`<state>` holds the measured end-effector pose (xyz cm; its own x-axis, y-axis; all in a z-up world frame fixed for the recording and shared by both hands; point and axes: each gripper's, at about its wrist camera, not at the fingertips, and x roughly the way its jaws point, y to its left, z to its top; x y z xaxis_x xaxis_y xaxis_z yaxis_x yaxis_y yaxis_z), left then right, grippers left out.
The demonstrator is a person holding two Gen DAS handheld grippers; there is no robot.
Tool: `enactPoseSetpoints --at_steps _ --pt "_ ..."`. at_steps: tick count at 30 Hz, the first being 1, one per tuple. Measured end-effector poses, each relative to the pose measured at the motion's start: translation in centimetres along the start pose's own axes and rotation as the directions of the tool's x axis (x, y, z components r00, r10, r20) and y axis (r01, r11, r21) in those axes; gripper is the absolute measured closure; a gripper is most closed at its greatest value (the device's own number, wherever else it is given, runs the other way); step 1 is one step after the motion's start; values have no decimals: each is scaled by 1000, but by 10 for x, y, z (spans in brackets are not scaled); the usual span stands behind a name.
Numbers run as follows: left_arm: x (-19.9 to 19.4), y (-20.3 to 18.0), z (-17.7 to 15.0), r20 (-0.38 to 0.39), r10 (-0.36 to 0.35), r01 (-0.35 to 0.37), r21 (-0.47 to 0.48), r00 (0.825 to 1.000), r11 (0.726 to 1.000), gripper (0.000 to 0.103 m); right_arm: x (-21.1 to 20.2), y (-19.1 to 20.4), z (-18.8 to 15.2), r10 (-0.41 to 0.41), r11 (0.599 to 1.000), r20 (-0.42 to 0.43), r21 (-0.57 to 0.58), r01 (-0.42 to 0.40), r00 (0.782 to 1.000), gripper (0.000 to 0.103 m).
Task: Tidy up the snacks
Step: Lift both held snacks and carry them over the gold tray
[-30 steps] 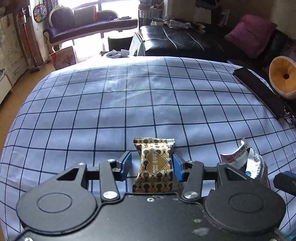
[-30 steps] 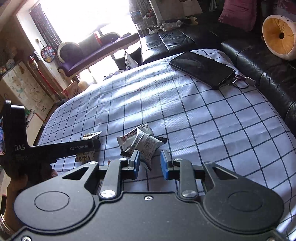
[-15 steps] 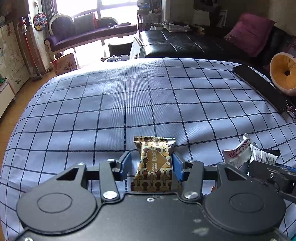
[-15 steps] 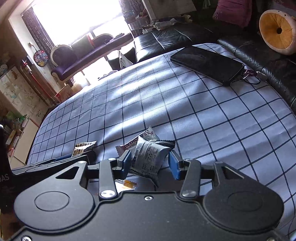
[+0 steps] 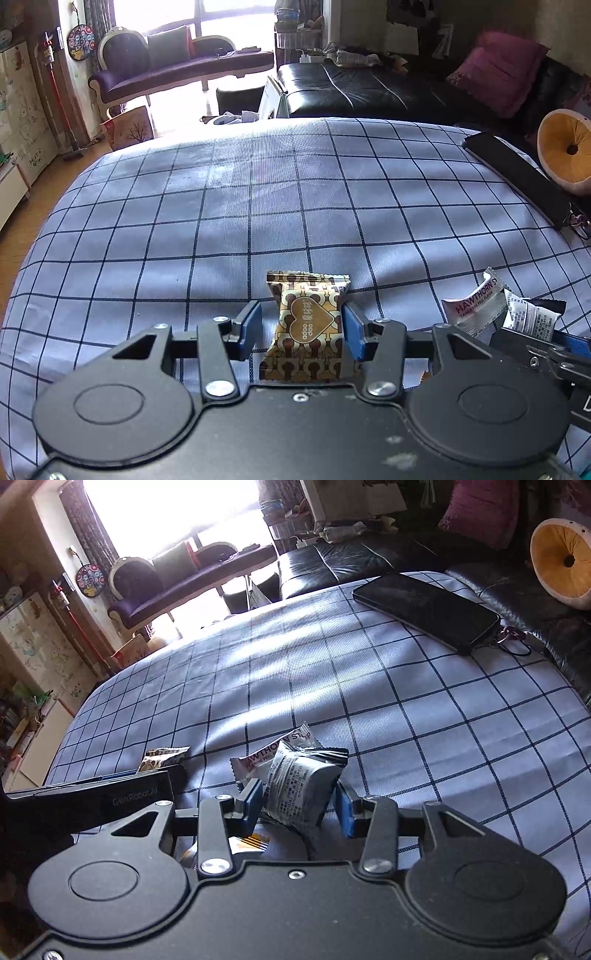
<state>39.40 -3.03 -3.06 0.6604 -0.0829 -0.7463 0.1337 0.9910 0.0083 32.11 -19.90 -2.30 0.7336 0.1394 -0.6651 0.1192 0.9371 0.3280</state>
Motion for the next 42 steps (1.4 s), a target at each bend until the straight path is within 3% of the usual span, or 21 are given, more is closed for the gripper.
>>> enactPoseSetpoints --at_steps 9,20,42 --pt "-13 -3 2 -32 6 -6 -11 999 1000 68 -30 -9 -1 -14 1000 31 -21 15 999 52" --pt "-77 6 -17 -45 19 -21 -40 999 999 68 -82 -14 -14 -8 999 62 -53 12 998 52" --pt "-222 -5 -107 -39 -61 60 -27 997 998 69 -172 -14 -65 74 987 67 -147 -63 995 52"
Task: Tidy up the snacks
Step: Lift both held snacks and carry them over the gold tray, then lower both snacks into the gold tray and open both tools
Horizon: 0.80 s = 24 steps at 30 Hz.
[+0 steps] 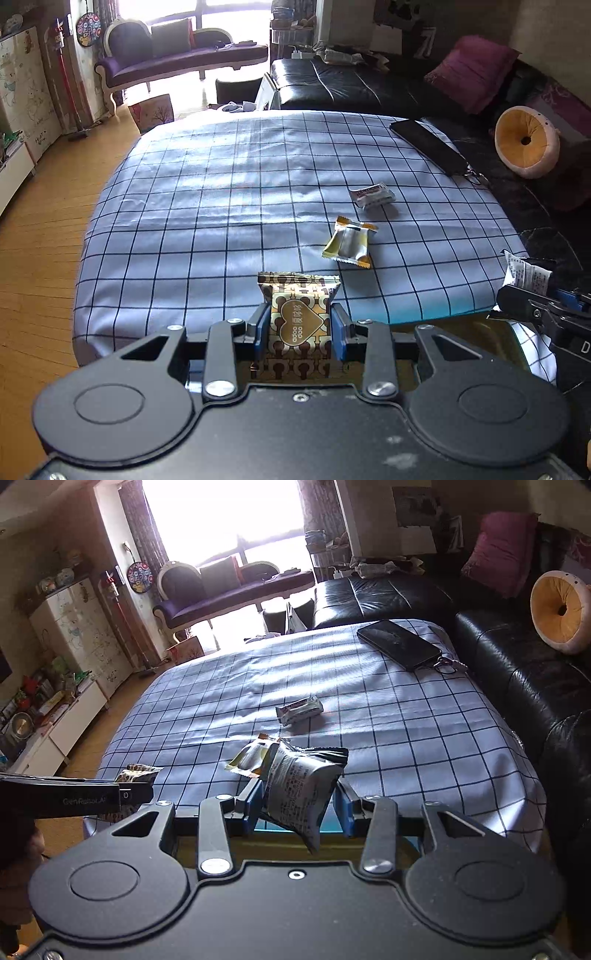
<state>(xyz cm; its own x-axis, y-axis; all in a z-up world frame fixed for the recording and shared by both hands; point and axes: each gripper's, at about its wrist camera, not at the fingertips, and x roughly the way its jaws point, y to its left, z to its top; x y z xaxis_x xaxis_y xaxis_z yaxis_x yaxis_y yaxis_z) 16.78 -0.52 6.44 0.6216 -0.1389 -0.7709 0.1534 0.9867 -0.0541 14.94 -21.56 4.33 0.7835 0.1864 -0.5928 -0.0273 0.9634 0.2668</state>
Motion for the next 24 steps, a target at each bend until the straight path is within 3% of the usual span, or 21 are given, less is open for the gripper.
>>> enactPoseSetpoints --at_steps 13,24 --pt "-33 -4 -60 -37 6 -5 4 999 1000 69 -34 -9 -33 -29 1000 -4 8 29 1000 52" --pt "-35 -3 -82 -87 57 -61 -37 995 997 68 -36 -14 -54 0 1000 -66 19 1 998 52"
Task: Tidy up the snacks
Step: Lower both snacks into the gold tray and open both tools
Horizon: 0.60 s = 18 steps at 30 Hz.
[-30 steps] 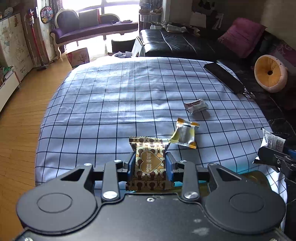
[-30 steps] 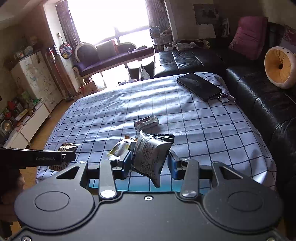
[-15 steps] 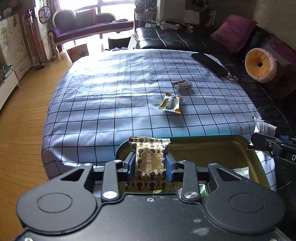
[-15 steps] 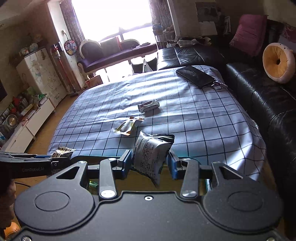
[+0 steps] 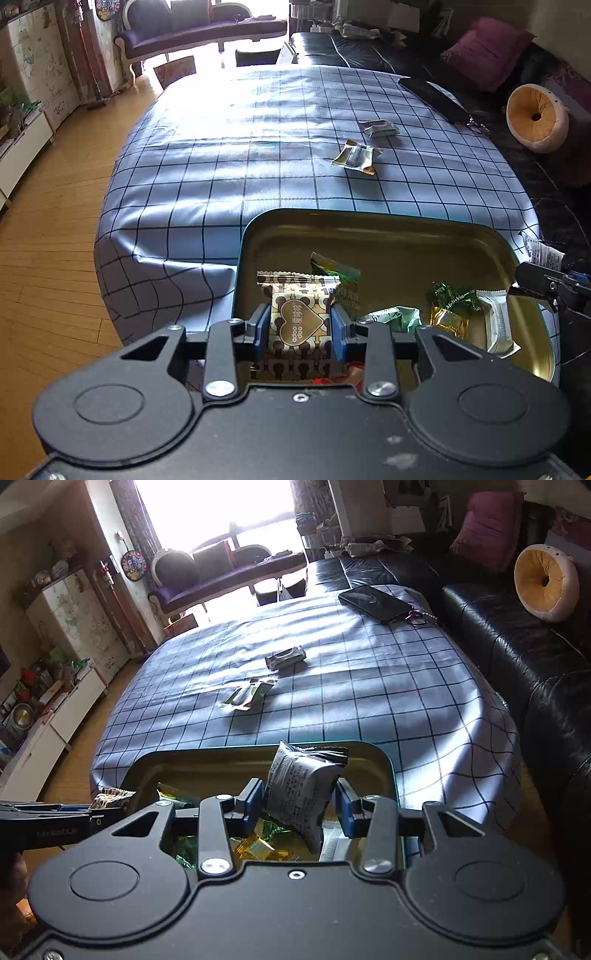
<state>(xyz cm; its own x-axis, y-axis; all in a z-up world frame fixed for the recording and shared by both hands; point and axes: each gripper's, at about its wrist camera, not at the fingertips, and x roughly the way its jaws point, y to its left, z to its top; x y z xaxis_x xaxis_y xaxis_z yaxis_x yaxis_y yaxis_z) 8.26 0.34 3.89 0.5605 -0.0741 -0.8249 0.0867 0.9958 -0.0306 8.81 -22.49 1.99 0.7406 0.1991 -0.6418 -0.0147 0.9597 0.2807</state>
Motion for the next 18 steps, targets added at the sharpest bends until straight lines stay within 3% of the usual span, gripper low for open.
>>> enactPoseSetpoints --at_steps 18 --pt "9 -4 -3 -61 -31 30 -24 998 999 68 -5 8 -19 64 996 -76 -53 -68 995 52"
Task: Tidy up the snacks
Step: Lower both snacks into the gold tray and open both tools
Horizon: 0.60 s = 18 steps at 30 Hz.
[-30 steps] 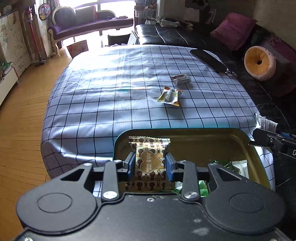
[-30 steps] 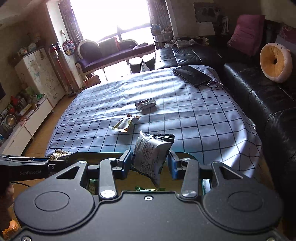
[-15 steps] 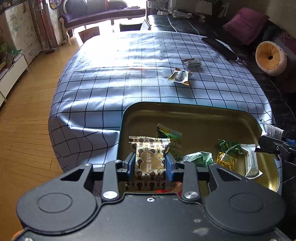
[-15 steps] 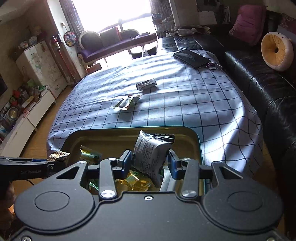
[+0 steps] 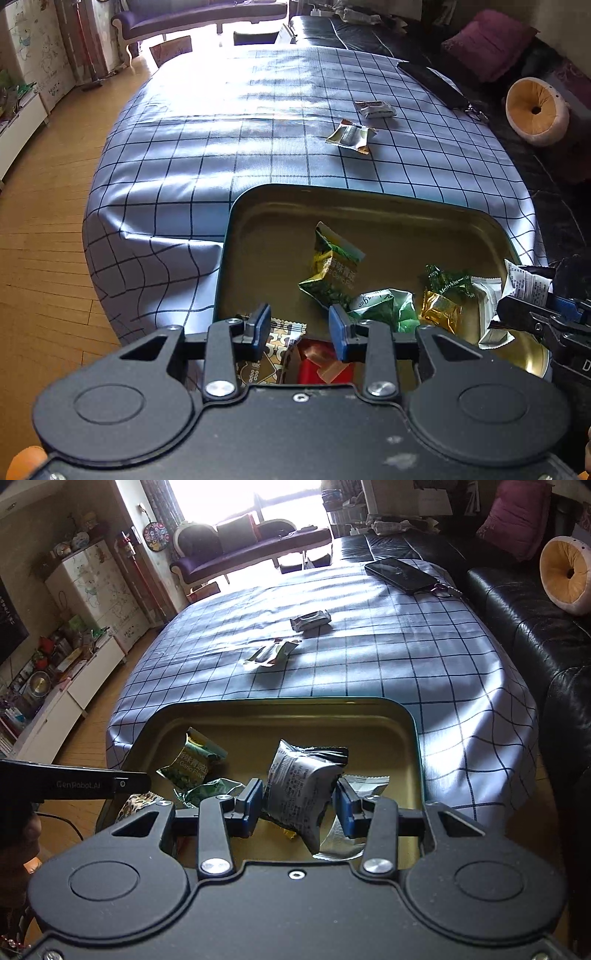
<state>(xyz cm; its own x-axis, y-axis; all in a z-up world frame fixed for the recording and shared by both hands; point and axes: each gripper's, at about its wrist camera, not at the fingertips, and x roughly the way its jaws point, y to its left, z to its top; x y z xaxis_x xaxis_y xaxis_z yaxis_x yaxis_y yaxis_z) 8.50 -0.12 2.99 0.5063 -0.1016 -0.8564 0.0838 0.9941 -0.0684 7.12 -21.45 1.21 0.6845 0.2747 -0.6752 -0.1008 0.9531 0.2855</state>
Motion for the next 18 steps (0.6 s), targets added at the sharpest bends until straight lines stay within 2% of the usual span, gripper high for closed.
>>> enactPoseSetpoints --at_steps 6,18 --pt "3 -3 -2 -19 -2 2 2 1000 1000 68 -1 8 -2 8 999 0 -43 -8 1000 51" --pt "8 -5 -4 -38 -7 7 0 999 1000 68 1 7 -2 7 1000 -16 -25 -8 1000 51"
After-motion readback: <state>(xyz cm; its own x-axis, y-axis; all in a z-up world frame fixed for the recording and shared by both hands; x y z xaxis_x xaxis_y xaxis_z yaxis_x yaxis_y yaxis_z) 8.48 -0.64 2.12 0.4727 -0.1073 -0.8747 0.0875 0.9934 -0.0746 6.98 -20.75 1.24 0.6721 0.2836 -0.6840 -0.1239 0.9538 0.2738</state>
